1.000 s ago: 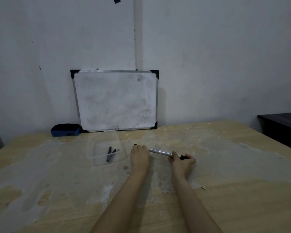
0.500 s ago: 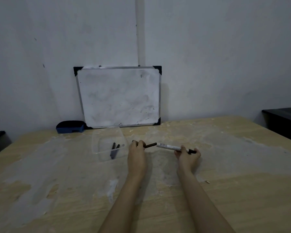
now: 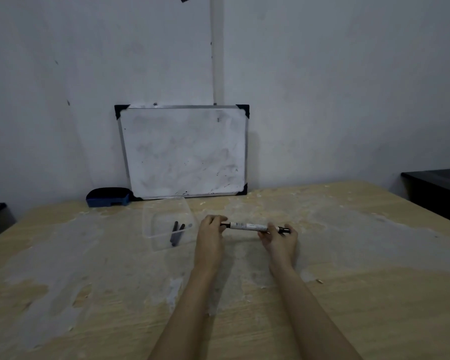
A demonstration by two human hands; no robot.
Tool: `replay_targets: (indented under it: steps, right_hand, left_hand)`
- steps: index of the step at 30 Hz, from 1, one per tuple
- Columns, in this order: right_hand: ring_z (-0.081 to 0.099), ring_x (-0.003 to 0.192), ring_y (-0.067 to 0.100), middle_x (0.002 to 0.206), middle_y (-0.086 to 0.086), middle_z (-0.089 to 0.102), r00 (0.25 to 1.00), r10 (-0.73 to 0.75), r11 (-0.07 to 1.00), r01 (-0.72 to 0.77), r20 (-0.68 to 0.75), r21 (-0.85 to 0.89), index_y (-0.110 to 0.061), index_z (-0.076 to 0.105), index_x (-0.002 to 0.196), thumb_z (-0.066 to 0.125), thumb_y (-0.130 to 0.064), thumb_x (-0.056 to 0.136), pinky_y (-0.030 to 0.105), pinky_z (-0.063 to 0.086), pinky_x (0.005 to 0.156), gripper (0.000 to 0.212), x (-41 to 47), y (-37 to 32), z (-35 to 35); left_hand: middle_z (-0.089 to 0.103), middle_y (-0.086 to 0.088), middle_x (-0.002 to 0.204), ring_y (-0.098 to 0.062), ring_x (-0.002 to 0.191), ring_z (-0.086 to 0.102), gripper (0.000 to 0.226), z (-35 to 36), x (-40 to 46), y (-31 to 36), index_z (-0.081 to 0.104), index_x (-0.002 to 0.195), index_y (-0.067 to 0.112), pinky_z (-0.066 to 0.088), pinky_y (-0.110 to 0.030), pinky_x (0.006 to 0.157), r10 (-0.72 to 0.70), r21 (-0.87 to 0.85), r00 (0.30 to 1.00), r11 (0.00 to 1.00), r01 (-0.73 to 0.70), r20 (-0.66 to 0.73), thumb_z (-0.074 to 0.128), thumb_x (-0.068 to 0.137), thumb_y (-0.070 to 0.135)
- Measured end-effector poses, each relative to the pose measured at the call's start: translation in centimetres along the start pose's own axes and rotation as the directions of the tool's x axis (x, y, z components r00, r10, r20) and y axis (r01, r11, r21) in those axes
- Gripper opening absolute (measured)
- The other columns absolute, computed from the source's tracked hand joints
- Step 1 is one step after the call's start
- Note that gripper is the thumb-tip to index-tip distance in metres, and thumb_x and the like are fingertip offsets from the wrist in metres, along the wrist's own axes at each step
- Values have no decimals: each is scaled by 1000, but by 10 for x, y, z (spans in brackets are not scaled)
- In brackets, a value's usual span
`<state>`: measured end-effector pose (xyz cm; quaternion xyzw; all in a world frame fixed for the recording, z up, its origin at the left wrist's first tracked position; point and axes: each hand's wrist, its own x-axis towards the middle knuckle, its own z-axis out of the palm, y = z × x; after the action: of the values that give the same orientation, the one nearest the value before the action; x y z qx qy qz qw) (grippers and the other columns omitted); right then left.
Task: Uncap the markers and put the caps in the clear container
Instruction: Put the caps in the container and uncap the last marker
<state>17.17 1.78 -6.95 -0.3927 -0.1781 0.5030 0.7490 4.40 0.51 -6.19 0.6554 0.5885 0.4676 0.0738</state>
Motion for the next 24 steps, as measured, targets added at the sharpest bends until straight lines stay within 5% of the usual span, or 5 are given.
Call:
replay_targets:
  steps: [4,11,14,19,24]
  right_hand:
    - [59,79,27,103,17,48,995,77,982,-87,65,168,-7,35,122,51,4,89,32,60,66,38,0,5,2]
    - [60,80,21,92,20,59,978,173,925,-202,117,322,6,51,102,48,-4,93,22,60,56,13,9,3,-5]
    - [61,79,21,84,16,59,976,181,929,-209,117,307,1,52,83,49,-3,93,20,59,50,11,10,4,-6]
    - [61,76,22,82,16,58,983,159,935,-181,94,306,-2,43,106,51,-1,91,22,59,50,17,9,5,-8]
    - [58,70,20,104,16,47,997,71,993,-74,36,89,-7,38,117,53,3,89,32,60,62,34,4,4,-1]
  left_hand:
    - [48,-10,132,-22,124,45,42,-8,-6,11,43,132,9,42,-27,95,-73,-83,983,995,59,-167,45,95,27]
    - [62,-8,85,-26,75,58,18,-38,-15,1,58,96,1,37,-20,53,-239,-206,946,959,195,-218,40,92,3]
    - [63,-8,88,-16,66,52,15,-46,-20,-8,58,95,7,40,-26,54,-233,49,971,971,236,-58,44,89,8]
    - [53,-5,104,-21,97,54,32,-52,-20,-21,55,104,11,46,-33,84,-200,273,899,957,94,391,62,82,32]
    - [64,-4,98,-19,94,60,19,-52,-18,-28,66,98,9,48,-28,81,-205,258,898,960,107,390,62,85,23]
